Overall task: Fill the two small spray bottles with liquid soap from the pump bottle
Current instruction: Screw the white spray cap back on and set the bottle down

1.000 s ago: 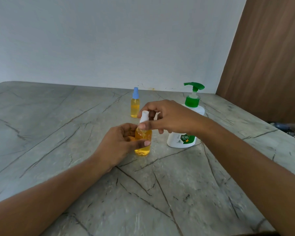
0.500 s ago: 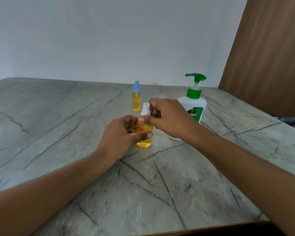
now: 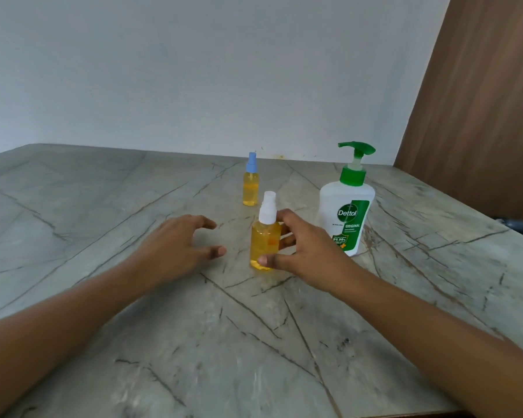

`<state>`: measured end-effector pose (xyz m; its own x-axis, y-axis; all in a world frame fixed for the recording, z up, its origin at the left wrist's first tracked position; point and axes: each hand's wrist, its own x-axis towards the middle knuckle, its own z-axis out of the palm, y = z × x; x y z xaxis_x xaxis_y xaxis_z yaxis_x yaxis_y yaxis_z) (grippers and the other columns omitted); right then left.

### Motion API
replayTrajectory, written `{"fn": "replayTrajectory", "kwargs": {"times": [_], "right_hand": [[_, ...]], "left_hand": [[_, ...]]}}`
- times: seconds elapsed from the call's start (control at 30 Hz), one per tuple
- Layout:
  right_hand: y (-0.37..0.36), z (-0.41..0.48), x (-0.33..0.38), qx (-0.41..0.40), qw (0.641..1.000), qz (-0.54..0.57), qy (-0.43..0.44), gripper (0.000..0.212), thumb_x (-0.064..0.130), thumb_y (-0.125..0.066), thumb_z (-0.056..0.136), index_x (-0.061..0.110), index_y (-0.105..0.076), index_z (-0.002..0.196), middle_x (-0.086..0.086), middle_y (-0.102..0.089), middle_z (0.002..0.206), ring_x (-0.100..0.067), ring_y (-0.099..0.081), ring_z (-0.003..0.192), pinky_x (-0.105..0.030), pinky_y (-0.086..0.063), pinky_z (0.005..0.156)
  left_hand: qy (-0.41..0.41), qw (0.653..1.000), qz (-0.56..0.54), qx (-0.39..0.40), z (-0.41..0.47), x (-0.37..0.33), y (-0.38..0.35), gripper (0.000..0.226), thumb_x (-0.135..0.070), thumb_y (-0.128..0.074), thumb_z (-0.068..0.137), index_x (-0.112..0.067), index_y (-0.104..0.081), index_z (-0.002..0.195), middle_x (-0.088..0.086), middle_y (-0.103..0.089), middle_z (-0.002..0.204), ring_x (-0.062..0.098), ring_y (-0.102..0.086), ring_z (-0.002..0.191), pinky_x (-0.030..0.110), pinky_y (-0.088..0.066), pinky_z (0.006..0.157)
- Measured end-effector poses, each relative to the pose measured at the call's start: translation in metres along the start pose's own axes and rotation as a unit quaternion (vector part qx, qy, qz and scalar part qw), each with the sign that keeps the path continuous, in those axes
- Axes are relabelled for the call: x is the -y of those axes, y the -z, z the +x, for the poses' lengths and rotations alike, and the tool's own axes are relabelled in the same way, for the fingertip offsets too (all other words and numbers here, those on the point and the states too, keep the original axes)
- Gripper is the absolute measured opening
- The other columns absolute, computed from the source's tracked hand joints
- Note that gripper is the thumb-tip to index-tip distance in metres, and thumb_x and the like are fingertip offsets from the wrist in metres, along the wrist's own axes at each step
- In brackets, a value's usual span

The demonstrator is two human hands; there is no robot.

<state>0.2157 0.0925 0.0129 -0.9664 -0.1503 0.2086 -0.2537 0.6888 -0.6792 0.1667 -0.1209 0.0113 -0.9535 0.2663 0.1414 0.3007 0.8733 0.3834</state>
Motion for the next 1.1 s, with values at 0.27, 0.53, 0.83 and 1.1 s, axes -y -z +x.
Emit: {"fn": "replayTrajectory", "kwargs": {"times": [0.27, 0.53, 0.83, 1.1], "right_hand": [[-0.021, 0.039, 0.004, -0.049, 0.998, 0.026, -0.002, 0.062, 0.033, -0.078, 0.075, 0.024, -0.045, 0.128, 0.008, -0.055, 0.109, -0.008, -0.056, 0.093, -0.018, -0.046, 0.077], [-0.041, 0.101, 0.006, -0.084, 0.995, 0.028, -0.035, 0.061, 0.033, -0.078, 0.074, 0.018, -0.048, 0.125, 0.006, -0.055, 0.108, -0.009, -0.052, 0.092, -0.021, -0.039, 0.076], [-0.046, 0.125, 0.007, -0.066, 0.996, 0.023, -0.058, 0.080, 0.042, -0.079, 0.071, 0.019, -0.038, 0.135, -0.002, -0.048, 0.131, -0.018, -0.049, 0.117, -0.028, -0.041, 0.090], [-0.018, 0.143, 0.003, -0.201, 0.957, 0.133, -0.160, 0.056, 0.002, -0.048, 0.091, 0.017, -0.028, 0.141, -0.006, -0.031, 0.144, -0.018, -0.048, 0.101, -0.026, -0.044, 0.070]], "left_hand": [[0.025, 0.993, 0.112, 0.030, 0.010, 0.023, -0.009, 0.068, -0.067, -0.028, 0.086, -0.032, -0.024, 0.144, -0.001, -0.022, 0.153, 0.022, -0.023, 0.138, 0.045, -0.018, 0.113], [0.063, 0.993, 0.102, 0.016, 0.016, 0.036, -0.009, 0.064, -0.064, -0.028, 0.089, -0.032, -0.022, 0.145, 0.000, -0.016, 0.155, 0.021, -0.014, 0.142, 0.050, -0.010, 0.114], [0.072, 0.995, 0.075, 0.005, 0.022, 0.042, -0.008, 0.064, -0.062, -0.036, 0.088, -0.032, -0.025, 0.143, 0.000, -0.022, 0.153, 0.022, -0.018, 0.140, 0.050, -0.014, 0.113], [0.051, 0.970, -0.234, -0.032, 0.058, 0.016, 0.012, 0.080, -0.037, -0.073, 0.075, -0.028, -0.030, 0.141, 0.000, -0.041, 0.143, 0.020, -0.039, 0.129, 0.037, -0.035, 0.099]]}}
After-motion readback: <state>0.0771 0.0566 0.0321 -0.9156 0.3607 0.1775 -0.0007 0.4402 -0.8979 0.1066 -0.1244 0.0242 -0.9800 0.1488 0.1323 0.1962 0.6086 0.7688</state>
